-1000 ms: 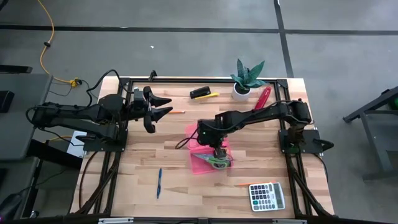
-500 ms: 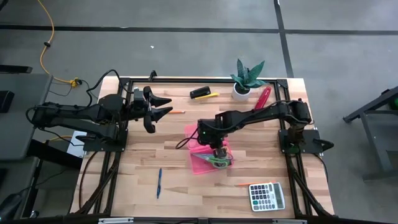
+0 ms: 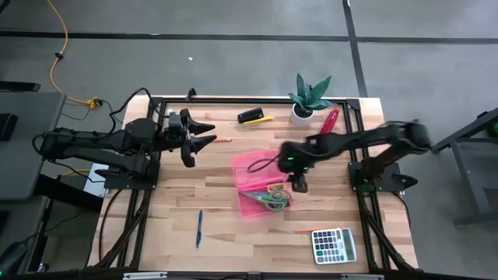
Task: Pack school essentials
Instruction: Put the top orange pencil into the pink supply box
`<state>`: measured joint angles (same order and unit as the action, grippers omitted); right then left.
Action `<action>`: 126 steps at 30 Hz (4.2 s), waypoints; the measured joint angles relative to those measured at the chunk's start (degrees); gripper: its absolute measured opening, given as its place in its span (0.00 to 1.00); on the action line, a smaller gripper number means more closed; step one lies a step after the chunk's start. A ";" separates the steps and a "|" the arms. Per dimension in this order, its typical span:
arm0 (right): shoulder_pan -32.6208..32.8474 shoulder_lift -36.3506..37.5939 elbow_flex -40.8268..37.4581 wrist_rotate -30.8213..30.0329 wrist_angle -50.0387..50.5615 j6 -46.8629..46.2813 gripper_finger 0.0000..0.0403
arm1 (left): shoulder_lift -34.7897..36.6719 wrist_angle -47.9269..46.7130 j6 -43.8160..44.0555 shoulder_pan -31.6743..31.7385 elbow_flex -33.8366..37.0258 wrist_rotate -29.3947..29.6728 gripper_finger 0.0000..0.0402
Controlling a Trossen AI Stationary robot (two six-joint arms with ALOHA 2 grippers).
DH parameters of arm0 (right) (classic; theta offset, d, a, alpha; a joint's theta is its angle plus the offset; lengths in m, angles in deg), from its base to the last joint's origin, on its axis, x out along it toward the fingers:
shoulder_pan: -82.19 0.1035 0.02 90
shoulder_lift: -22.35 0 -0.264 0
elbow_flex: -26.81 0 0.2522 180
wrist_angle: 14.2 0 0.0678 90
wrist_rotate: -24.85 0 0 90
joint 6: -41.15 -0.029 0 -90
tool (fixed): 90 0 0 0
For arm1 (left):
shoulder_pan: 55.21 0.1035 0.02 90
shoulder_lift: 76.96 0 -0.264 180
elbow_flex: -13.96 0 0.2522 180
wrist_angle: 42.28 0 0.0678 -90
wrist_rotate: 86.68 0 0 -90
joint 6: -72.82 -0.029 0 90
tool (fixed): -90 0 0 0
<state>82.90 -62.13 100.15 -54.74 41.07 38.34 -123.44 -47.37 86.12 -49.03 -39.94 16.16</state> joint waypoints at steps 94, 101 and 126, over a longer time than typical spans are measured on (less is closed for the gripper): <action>0.04 27.86 -20.96 -14.76 -53.32 -7.67 0.38 | -53.86 -54.44 -35.03 31.61 -19.54 -14.59 0.01; 0.04 27.86 -20.96 -14.77 -53.30 -7.67 0.38 | -34.98 -40.52 -20.55 30.47 -14.89 -20.33 0.00; 0.04 27.86 -20.96 -14.75 -53.37 -7.65 0.38 | -0.07 -0.06 6.01 -6.78 7.43 10.95 0.00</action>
<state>82.94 -34.27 79.18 -69.49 -12.30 30.69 -123.51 -47.43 92.13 -55.81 -32.51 27.11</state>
